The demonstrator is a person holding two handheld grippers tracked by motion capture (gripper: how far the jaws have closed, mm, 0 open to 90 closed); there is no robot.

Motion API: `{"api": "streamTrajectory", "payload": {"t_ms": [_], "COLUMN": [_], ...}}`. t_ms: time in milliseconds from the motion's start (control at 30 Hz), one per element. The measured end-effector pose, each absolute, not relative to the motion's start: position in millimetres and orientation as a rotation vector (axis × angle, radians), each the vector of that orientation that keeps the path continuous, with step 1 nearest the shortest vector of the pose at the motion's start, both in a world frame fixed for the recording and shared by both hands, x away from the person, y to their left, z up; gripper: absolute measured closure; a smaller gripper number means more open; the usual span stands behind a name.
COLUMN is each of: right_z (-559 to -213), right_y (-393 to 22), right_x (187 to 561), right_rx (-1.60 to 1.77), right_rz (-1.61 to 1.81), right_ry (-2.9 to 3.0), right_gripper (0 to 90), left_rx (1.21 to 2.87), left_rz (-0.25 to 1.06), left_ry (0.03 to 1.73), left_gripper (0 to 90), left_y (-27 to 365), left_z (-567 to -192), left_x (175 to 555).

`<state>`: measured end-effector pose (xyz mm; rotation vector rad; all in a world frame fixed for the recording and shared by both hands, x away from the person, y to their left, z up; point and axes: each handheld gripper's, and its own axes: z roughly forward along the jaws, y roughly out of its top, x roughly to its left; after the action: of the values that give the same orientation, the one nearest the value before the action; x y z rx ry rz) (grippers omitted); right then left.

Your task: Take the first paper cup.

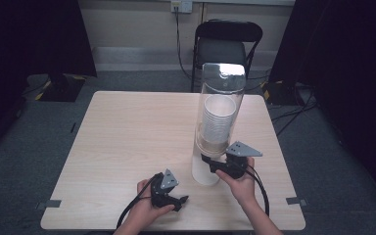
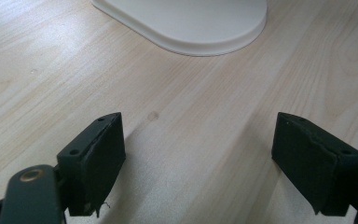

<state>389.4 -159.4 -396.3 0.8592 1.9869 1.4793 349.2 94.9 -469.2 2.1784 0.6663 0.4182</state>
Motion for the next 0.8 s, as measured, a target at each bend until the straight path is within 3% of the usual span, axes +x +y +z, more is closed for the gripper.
{"api": "streamTrajectory", "payload": {"t_ms": [267, 500, 800], "right_z": [-396, -392, -377], "right_y": [-159, -161, -154], "right_x": [390, 390, 390], "right_rx": [0.863, 0.899, 0.849], "right_rz": [1.514, 1.528, 1.519], "right_ry": [1.981, 1.950, 1.935], "right_gripper": [35.6, 20.8, 22.1], "left_rx": [2.180, 2.181, 2.181], "left_rz": [0.417, 0.417, 0.417], "left_ry": [0.667, 0.667, 0.667], "left_gripper": [16.8, 16.8, 16.8], "left_y": [95, 95, 95], "left_z": [-469, -469, -469], "left_x": [349, 349, 349]}}
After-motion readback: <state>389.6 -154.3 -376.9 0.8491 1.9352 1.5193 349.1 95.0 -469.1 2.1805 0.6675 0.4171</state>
